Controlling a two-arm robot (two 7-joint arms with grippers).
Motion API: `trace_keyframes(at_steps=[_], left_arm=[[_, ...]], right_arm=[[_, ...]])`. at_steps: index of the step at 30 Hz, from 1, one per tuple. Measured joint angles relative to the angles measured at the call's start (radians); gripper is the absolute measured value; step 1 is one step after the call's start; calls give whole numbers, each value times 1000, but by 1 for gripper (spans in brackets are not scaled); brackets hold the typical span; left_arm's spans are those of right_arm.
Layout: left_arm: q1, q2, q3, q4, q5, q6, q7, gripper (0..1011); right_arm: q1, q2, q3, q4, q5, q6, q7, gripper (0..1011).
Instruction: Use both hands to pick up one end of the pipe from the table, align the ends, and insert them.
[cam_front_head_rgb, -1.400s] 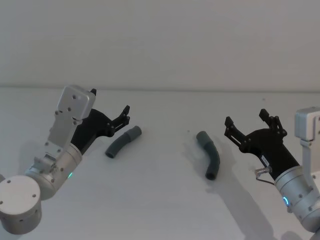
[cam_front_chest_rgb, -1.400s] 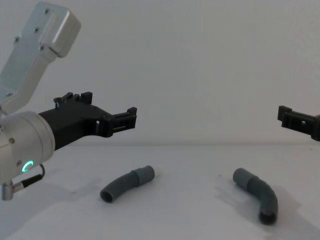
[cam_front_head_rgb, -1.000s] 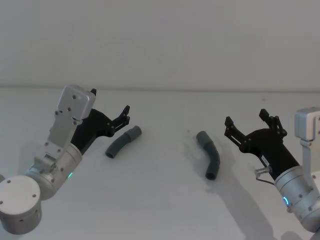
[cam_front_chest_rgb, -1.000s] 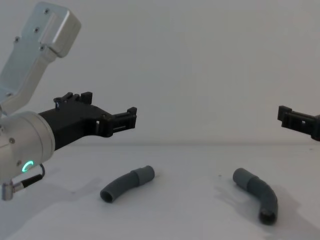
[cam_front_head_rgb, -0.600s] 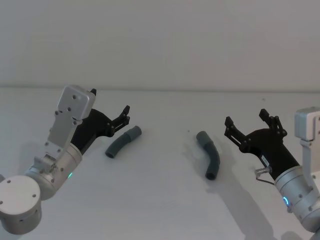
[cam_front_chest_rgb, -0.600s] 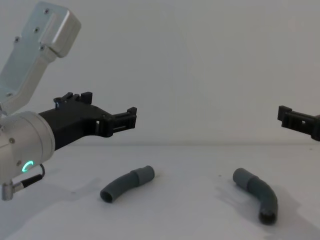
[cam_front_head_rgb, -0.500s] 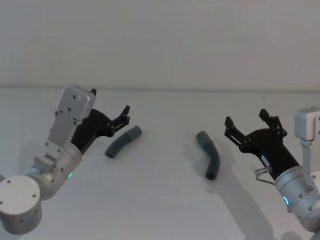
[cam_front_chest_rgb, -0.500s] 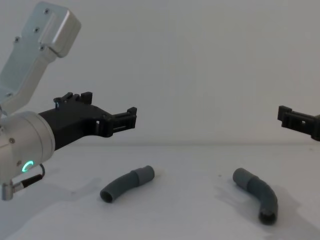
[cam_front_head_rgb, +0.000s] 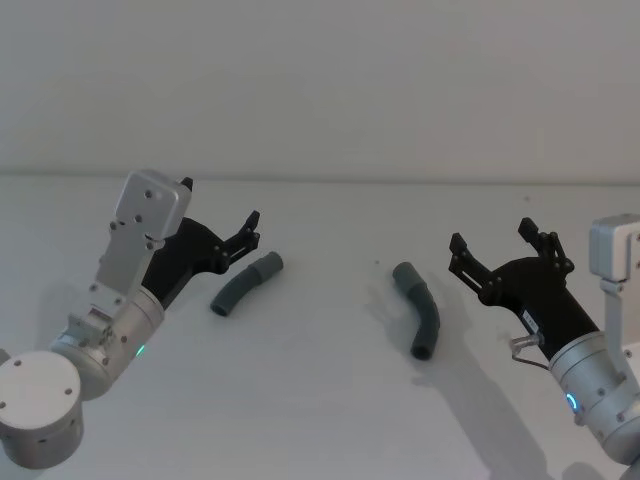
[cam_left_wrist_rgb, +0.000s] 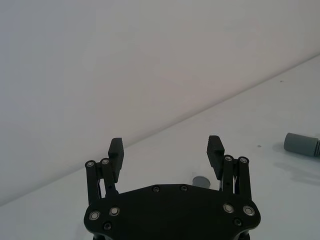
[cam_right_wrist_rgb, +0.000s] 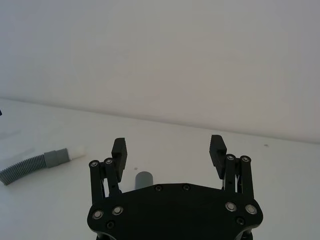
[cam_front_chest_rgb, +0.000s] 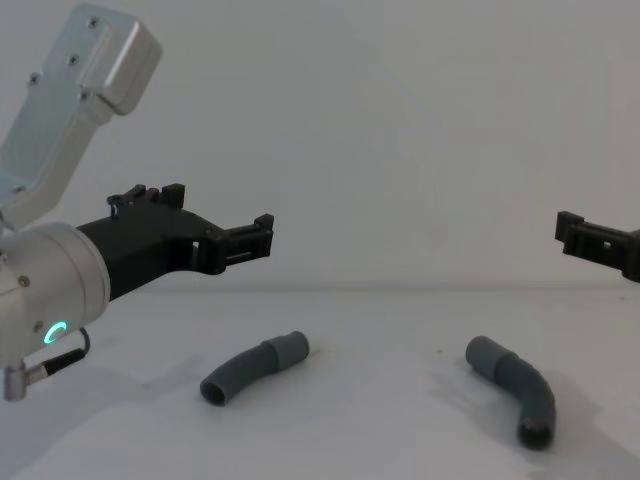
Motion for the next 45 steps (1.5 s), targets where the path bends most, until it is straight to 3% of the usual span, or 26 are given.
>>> trace_keyframes(at_steps=[27, 35, 45], left_arm=[[-1, -1, 0, -1, 0, 5, -1, 1001], [-13, 4, -2, -13, -14, 69, -28, 1001], [-56, 32, -2, -34, -54, 233, -110, 1001]], right_arm=[[0, 0, 0, 0, 0, 0, 0, 1002], [0, 0, 0, 0, 0, 0, 0, 1002], [0, 0, 0, 0, 0, 0, 0, 1002]])
